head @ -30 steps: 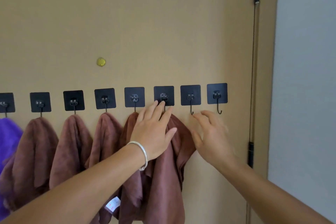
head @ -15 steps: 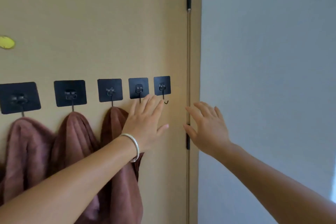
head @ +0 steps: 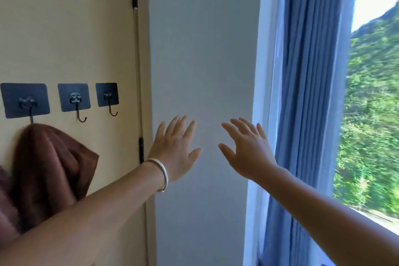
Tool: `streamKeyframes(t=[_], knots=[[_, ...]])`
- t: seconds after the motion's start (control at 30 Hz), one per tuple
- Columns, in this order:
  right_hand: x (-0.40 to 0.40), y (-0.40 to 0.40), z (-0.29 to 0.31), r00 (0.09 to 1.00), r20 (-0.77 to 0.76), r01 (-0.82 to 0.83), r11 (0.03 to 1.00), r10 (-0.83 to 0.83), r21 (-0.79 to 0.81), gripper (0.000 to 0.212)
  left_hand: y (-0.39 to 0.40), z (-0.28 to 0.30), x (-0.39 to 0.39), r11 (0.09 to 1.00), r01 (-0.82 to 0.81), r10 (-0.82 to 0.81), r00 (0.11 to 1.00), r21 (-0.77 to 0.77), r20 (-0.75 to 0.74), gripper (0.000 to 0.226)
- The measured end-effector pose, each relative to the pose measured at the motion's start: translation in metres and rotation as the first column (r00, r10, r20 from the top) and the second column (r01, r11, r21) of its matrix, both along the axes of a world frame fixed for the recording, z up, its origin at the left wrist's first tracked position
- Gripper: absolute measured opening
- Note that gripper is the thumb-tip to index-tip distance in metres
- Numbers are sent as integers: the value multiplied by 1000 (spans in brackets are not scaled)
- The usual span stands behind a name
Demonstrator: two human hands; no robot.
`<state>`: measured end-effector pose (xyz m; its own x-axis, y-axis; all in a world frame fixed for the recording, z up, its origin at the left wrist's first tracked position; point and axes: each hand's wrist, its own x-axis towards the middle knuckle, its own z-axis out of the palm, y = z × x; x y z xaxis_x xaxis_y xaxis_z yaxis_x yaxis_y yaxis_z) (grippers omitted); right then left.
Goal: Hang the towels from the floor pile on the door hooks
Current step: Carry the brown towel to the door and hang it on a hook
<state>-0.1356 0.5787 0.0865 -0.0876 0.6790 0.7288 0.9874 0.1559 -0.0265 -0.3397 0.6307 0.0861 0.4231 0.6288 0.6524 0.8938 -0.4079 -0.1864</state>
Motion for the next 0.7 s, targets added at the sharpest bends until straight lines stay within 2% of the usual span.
streamKeyframes(t=[0.17, 0.33, 0.57, 0.7], knots=[[66, -56, -2, 979, 23, 203, 979, -202, -9, 58, -15, -2, 74, 984, 177, -177, 984, -8, -8, 72], [138, -123, -3, 930, 23, 368, 930, -367, 0, 58, -43, -1, 163, 928, 373, -372, 928, 6, -15, 72], [243, -256, -8, 783, 28, 622, 783, -622, 6, 56, -127, -2, 313, 773, 634, -634, 773, 1, -26, 75], [299, -354, -12, 658, 17, 753, 658, -753, -2, 57, -206, -8, 401, 636, 771, -772, 636, -35, -11, 75]])
